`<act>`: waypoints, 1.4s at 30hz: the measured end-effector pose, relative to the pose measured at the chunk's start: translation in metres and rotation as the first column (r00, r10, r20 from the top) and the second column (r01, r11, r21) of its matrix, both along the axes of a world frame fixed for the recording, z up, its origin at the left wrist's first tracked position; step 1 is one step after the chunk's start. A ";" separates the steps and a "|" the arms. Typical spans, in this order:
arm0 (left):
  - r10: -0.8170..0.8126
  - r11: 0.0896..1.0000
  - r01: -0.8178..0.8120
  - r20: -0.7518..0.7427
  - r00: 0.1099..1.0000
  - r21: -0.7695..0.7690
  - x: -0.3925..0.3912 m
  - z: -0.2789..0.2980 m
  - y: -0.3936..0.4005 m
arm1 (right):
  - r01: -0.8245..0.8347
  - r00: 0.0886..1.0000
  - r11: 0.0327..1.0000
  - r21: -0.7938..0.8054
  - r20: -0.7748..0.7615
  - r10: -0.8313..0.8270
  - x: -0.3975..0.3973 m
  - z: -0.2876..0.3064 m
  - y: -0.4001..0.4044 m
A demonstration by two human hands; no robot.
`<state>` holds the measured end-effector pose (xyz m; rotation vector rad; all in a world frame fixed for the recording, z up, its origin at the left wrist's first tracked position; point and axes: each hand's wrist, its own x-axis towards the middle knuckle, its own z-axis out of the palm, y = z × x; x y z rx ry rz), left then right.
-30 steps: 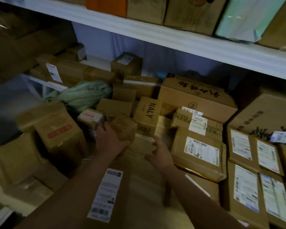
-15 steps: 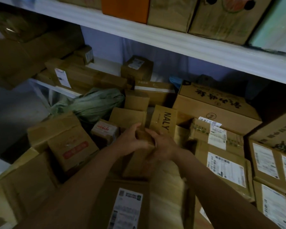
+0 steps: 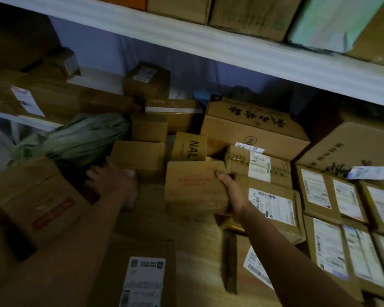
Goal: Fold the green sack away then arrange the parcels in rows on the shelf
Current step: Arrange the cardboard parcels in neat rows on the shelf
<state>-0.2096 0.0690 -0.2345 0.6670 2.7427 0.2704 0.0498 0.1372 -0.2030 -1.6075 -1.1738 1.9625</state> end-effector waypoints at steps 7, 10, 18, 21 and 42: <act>0.019 0.978 -0.040 0.105 0.994 0.206 0.041 0.024 0.000 | 0.170 0.977 0.985 -0.005 -0.133 -0.169 0.015 -0.002 -0.010; 0.092 0.922 -0.135 0.134 0.987 0.362 0.058 0.041 -0.002 | 0.169 0.974 0.984 0.059 -0.162 -0.158 0.023 0.006 -0.012; 0.088 0.431 -0.755 0.810 0.580 0.494 0.107 0.058 -0.027 | 0.079 0.985 0.957 0.278 -0.168 -0.033 0.069 0.017 -0.020; -0.249 0.309 -0.824 0.877 0.411 0.474 0.147 0.071 -0.036 | 0.019 0.993 0.927 0.376 -0.114 0.026 0.094 0.020 -0.027; -0.466 0.282 -0.917 0.876 0.128 0.284 0.279 0.052 -0.119 | 0.069 0.936 0.993 0.094 -0.351 -0.032 0.227 0.013 -0.089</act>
